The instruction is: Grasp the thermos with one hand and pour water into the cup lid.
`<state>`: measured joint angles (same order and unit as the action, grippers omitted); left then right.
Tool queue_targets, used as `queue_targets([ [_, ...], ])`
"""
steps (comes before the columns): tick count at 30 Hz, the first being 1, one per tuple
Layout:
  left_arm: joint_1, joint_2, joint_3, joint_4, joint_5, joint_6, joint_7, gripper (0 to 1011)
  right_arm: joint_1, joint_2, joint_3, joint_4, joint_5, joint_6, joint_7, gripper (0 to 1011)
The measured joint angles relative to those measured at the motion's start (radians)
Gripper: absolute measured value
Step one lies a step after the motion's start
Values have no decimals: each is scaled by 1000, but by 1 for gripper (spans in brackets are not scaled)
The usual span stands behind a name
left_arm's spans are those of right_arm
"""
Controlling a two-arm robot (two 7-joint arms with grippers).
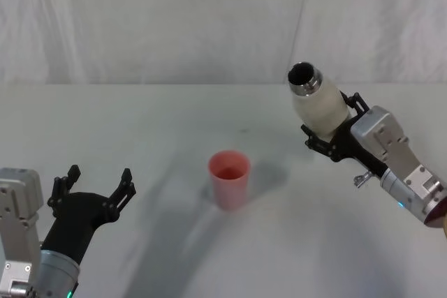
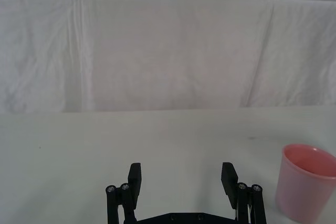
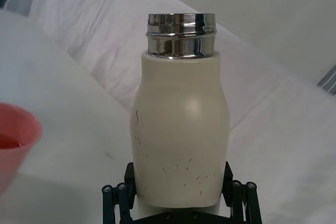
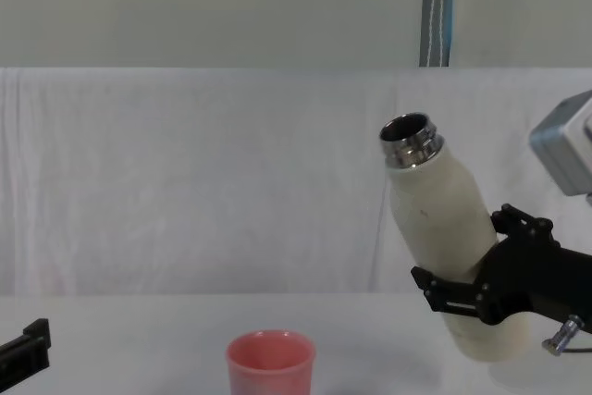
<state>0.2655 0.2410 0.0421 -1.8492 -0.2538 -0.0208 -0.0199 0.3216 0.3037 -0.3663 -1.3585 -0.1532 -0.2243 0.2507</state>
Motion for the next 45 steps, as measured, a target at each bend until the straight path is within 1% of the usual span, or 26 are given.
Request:
queue_targets([
  [1,0,0,0,0,0,0,0,1001,4,4,-6,1,-31,-5,-13,950],
  [4,0,0,0,0,0,0,0,1001,11,10,-15,4,-75,-11,-31,950],
  [6,0,0,0,0,0,0,0,1001,20,17,-27,12,-134,-22,-55,950],
  [9,0,0,0,0,0,0,0,1001,28,25,-39,19,-188,-30,-77,950],
  [10,0,0,0,0,0,0,0,1001,28,25,-39,19,-188,-30,-77,950],
  [12,0,0,0,0,0,0,0,1001,35,31,-51,25,-238,-36,-98,950],
  [16,0,0,0,0,0,0,0,1001,41,38,-64,28,-287,-45,-115,950],
  [18,0,0,0,0,0,0,0,1001,46,44,-78,32,-329,-52,-133,950],
  [21,0,0,0,0,0,0,0,1001,50,50,-92,35,-370,-57,-150,950],
  [24,0,0,0,0,0,0,0,1001,52,53,-99,35,-390,-60,-159,950],
  [27,0,0,0,0,0,0,0,1001,56,56,-111,38,-423,-62,-174,950],
  [28,0,0,0,0,0,0,0,1001,56,56,-111,38,-423,-62,-174,950],
  [34,0,0,0,0,0,0,0,1001,67,58,-131,47,-471,-63,-199,950],
  [41,0,0,0,0,0,0,0,1001,80,53,-149,71,-498,-61,-211,950],
  [45,0,0,0,0,0,0,0,1001,95,48,-166,94,-521,-61,-222,950],
])
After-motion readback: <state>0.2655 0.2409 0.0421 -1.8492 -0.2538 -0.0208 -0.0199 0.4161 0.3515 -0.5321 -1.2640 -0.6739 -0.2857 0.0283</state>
